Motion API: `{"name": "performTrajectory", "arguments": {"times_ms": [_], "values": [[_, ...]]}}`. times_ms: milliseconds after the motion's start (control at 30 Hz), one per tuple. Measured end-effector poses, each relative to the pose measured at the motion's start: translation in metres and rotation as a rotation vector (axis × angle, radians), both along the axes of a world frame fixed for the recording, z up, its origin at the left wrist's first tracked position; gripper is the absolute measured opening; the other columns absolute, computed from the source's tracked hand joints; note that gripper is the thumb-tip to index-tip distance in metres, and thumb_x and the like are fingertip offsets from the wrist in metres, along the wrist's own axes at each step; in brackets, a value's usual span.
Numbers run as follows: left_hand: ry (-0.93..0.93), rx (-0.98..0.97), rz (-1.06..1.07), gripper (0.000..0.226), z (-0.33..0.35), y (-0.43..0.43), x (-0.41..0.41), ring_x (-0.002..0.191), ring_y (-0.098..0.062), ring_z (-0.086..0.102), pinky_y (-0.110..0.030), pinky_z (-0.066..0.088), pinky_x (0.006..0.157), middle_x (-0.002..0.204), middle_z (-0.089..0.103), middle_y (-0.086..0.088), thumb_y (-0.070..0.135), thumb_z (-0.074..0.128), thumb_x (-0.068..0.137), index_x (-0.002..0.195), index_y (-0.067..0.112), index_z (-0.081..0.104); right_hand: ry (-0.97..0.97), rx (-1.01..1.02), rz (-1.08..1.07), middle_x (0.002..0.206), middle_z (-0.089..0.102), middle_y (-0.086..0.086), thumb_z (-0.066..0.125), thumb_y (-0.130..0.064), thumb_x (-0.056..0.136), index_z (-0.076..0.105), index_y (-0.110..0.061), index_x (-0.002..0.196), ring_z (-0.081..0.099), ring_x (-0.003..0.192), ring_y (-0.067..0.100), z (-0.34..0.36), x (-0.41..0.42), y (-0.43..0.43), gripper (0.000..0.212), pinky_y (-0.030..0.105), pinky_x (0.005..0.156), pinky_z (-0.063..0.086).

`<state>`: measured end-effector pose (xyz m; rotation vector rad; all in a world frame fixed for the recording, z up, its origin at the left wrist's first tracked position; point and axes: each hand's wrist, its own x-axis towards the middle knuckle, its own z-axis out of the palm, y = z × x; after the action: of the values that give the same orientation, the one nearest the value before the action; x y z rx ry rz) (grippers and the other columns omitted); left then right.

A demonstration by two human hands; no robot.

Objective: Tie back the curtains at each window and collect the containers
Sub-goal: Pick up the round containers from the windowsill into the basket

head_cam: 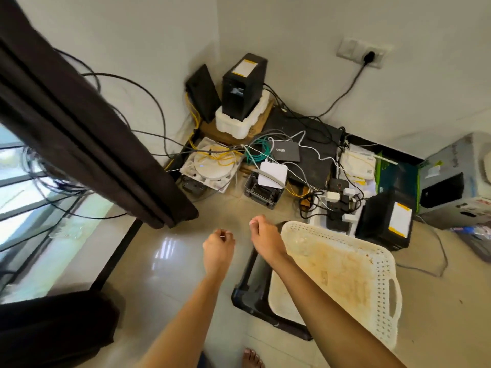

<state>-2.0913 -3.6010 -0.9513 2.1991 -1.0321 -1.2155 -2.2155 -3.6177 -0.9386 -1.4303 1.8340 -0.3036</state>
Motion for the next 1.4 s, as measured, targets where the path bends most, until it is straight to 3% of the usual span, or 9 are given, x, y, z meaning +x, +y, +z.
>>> {"name": "performTrajectory", "arguments": {"times_ms": [67, 233, 400, 667, 867, 1100, 1200, 1333, 1400], "values": [[-0.013, 0.008, 0.043, 0.017, 0.002, -0.001, 0.03, 0.067, -0.008, 0.058, -0.019, 0.04, 0.054, 0.084, 0.066, -0.003, 0.025, 0.049, 0.096, 0.088, 0.014, 0.06, -0.087, 0.033, -0.024, 0.098, 0.068, 0.013, 0.037, -0.027, 0.1, 0.052, -0.015, 0.106, 0.064, 0.093, 0.031, -0.004, 0.025, -0.008, 0.021, 0.047, 0.08, 0.053], [-0.003, 0.024, 0.179, 0.017, -0.01, 0.003, 0.118, 0.074, -0.011, 0.062, -0.027, 0.049, 0.069, 0.085, 0.067, -0.003, 0.025, 0.05, 0.095, 0.088, 0.015, 0.062, -0.213, 0.101, 0.0, 0.094, 0.067, 0.009, 0.04, -0.027, 0.099, 0.054, -0.016, 0.107, 0.066, 0.084, 0.022, -0.013, 0.106, -0.022, 0.02, 0.041, 0.08, 0.056], [-0.048, 0.094, 0.302, 0.024, -0.026, 0.005, 0.202, 0.075, -0.015, 0.061, -0.026, 0.045, 0.068, 0.085, 0.067, -0.002, 0.028, 0.045, 0.093, 0.083, 0.016, 0.064, -0.314, 0.219, 0.013, 0.068, 0.062, 0.004, 0.04, -0.024, 0.1, 0.056, -0.009, 0.108, 0.056, 0.053, 0.012, -0.031, 0.198, -0.033, 0.024, 0.026, 0.059, 0.049], [-0.146, 0.204, 0.482, 0.046, -0.066, 0.005, 0.321, 0.078, -0.024, 0.056, -0.028, 0.04, 0.068, 0.085, 0.064, -0.006, 0.043, 0.034, 0.094, 0.081, 0.013, 0.066, -0.293, 0.288, 0.171, 0.067, 0.063, 0.002, 0.04, -0.026, 0.097, 0.056, -0.014, 0.101, 0.056, 0.054, 0.012, -0.065, 0.324, -0.047, 0.02, 0.025, 0.057, 0.045], [-0.059, 0.226, 0.604, 0.056, -0.116, -0.004, 0.394, 0.09, -0.027, 0.063, -0.034, 0.051, 0.081, 0.09, 0.071, -0.007, 0.052, 0.028, 0.091, 0.088, 0.014, 0.069, -0.262, 0.314, 0.281, 0.068, 0.063, 0.002, 0.041, -0.026, 0.096, 0.057, -0.011, 0.097, 0.057, 0.055, 0.012, -0.099, 0.397, -0.058, 0.022, 0.026, 0.06, 0.048], [0.242, 0.171, 0.826, 0.05, -0.172, -0.031, 0.464, 0.052, -0.022, 0.054, -0.037, 0.053, 0.068, 0.047, 0.059, -0.003, 0.042, 0.038, 0.094, 0.066, 0.006, 0.058, -0.23, 0.348, 0.321, 0.063, 0.063, 0.002, 0.043, -0.028, 0.094, 0.056, -0.012, 0.09, 0.056, 0.049, 0.012, -0.152, 0.461, -0.068, 0.021, 0.029, 0.063, 0.051], [0.257, 0.177, 0.809, 0.049, -0.187, -0.047, 0.481, 0.054, -0.023, 0.056, -0.031, 0.051, 0.064, 0.062, 0.061, -0.009, 0.041, 0.033, 0.098, 0.083, 0.002, 0.059, -0.218, 0.34, 0.341, 0.064, 0.063, 0.002, 0.043, -0.029, 0.094, 0.056, -0.012, 0.09, 0.056, 0.049, 0.012, -0.172, 0.474, -0.073, 0.022, 0.03, 0.064, 0.051], [0.322, 0.144, 0.838, 0.047, -0.209, -0.066, 0.498, 0.071, -0.028, 0.064, -0.042, 0.056, 0.083, 0.079, 0.063, -0.012, 0.038, 0.034, 0.098, 0.116, -0.004, 0.049, -0.194, 0.336, 0.362, 0.064, 0.063, 0.001, 0.042, -0.029, 0.094, 0.056, -0.013, 0.092, 0.055, 0.048, 0.011, -0.192, 0.483, -0.076, 0.021, 0.024, 0.057, 0.046], [0.435, 0.137, 0.902, 0.049, -0.214, -0.074, 0.505, 0.074, -0.026, 0.066, -0.039, 0.058, 0.075, 0.086, 0.062, -0.015, 0.038, 0.037, 0.098, 0.126, -0.001, 0.039, -0.185, 0.338, 0.388, 0.064, 0.063, 0.001, 0.042, -0.03, 0.095, 0.055, -0.014, 0.092, 0.055, 0.048, 0.011, -0.199, 0.486, -0.077, 0.021, 0.024, 0.055, 0.045]]}}
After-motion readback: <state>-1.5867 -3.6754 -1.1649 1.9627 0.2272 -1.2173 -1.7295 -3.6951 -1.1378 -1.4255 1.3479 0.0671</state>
